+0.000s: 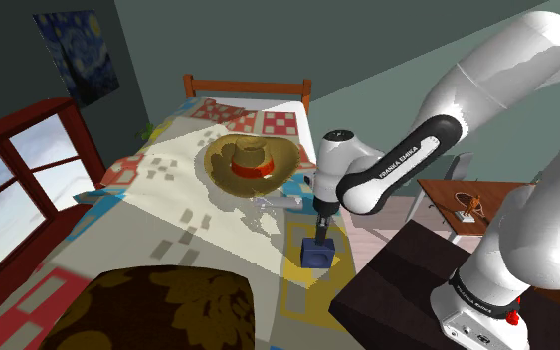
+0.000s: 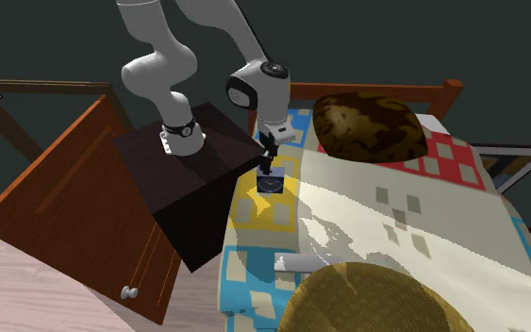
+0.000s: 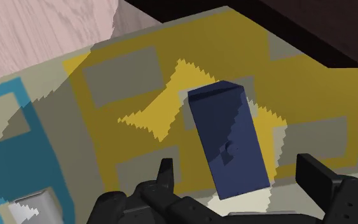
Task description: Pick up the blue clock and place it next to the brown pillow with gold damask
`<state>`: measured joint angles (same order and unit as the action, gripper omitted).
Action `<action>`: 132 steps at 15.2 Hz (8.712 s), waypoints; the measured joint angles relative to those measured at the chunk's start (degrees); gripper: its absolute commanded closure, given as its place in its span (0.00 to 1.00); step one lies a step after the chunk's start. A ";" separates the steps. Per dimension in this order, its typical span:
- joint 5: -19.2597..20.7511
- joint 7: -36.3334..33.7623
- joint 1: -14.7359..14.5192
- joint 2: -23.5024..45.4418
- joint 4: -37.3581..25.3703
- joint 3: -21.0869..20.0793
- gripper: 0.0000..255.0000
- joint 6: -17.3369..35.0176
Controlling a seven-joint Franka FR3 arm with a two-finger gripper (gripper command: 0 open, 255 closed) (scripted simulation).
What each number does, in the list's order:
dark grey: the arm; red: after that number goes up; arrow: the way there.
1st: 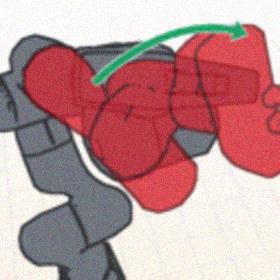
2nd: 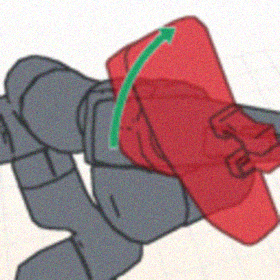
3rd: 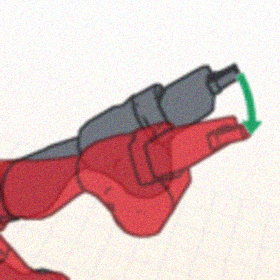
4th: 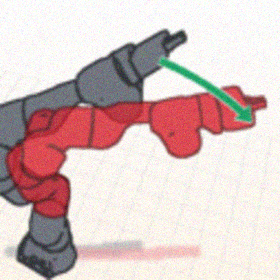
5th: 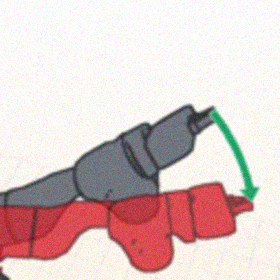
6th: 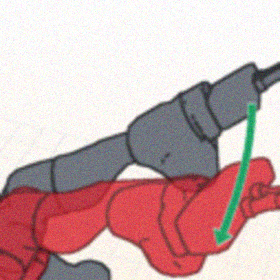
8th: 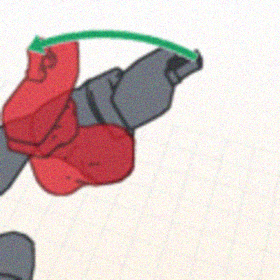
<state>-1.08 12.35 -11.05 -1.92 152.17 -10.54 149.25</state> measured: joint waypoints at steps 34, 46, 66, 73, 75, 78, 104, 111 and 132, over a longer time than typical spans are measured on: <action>3.74 -0.58 -0.68 8.13 -1.30 -0.43 1.00 6.98; -0.56 2.53 -0.68 -2.11 -1.96 -1.10 1.00 -3.71; -2.95 4.43 -1.27 -14.95 -7.38 -0.15 1.00 -21.82; -3.09 4.72 -1.29 -17.82 -10.46 0.29 1.00 -27.77; -3.13 4.72 -1.32 -18.57 -11.37 0.36 1.00 -29.43; -3.03 4.31 -1.36 -18.01 -13.39 0.15 1.00 -30.88; 8.38 -14.80 -9.54 26.29 -62.31 -6.75 1.00 -36.90; 9.03 -15.15 -9.62 28.10 -59.78 -6.42 1.00 -32.64; 11.76 -16.75 -10.48 35.95 -54.73 -4.79 1.00 -19.97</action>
<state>10.67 -4.40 -21.53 34.04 97.44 -15.33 129.28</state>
